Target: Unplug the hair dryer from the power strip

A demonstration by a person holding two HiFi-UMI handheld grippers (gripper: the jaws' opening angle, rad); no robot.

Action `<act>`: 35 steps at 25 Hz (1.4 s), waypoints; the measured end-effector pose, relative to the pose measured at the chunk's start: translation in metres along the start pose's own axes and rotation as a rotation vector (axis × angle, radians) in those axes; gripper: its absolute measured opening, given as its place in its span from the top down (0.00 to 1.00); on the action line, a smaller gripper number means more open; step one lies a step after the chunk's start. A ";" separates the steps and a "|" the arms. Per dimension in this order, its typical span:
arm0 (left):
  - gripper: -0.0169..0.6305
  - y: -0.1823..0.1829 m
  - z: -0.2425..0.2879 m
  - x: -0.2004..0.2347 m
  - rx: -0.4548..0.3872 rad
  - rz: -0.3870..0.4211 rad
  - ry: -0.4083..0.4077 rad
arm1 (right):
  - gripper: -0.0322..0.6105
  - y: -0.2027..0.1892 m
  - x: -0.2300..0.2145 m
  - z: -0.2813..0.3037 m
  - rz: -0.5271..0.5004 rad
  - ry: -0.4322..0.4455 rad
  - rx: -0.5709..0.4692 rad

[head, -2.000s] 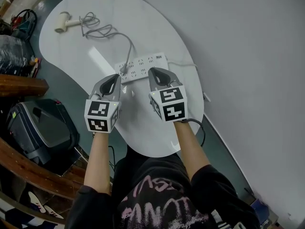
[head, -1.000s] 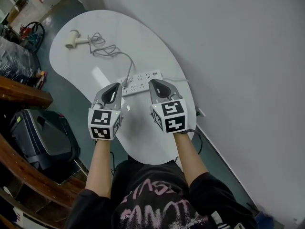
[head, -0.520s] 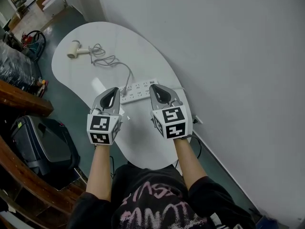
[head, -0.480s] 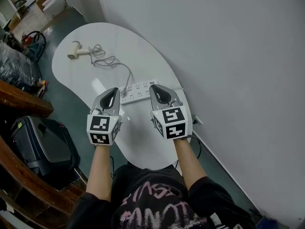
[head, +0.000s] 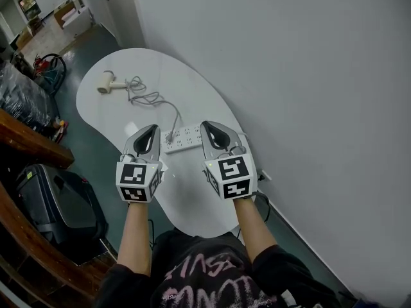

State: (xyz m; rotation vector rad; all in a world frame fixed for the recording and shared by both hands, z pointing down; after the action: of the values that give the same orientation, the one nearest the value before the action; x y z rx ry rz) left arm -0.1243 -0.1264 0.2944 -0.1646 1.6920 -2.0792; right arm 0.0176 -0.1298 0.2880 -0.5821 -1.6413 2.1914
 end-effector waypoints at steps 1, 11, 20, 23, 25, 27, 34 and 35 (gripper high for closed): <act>0.96 0.004 -0.003 0.002 -0.007 0.005 0.006 | 0.92 0.005 0.003 -0.002 -0.012 0.000 -0.010; 0.96 0.037 -0.018 0.016 -0.096 0.025 0.041 | 0.92 0.036 0.016 -0.021 -0.067 -0.022 -0.122; 0.96 0.057 -0.028 0.026 -0.162 0.015 0.079 | 0.92 0.057 0.012 -0.030 -0.047 -0.041 -0.210; 0.96 0.056 -0.026 0.023 -0.166 0.016 0.070 | 0.92 0.056 0.007 -0.030 -0.032 -0.046 -0.210; 0.96 0.054 -0.024 0.019 -0.164 0.023 0.059 | 0.92 0.055 0.004 -0.032 -0.029 -0.053 -0.209; 0.96 0.054 -0.021 0.013 -0.157 0.026 0.041 | 0.92 0.054 0.001 -0.034 -0.034 -0.063 -0.209; 0.97 0.066 -0.025 0.006 -0.198 0.041 0.024 | 0.92 0.053 0.002 -0.040 -0.038 -0.075 -0.196; 0.97 0.066 -0.026 0.005 -0.195 0.039 0.024 | 0.92 0.053 0.003 -0.041 -0.038 -0.074 -0.192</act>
State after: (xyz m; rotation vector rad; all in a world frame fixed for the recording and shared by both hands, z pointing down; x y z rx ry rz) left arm -0.1208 -0.1148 0.2244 -0.1673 1.8963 -1.8934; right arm 0.0348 -0.1088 0.2266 -0.5216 -1.9000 2.0649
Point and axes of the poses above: the fingertips, and each gripper's own axes: z forward along the fingers, x to its left, y out of its top, the point moved 2 cm from there along -z, backward along the fingers, and after that the axes turned 7 degrees about z, right-handed, at the moved point
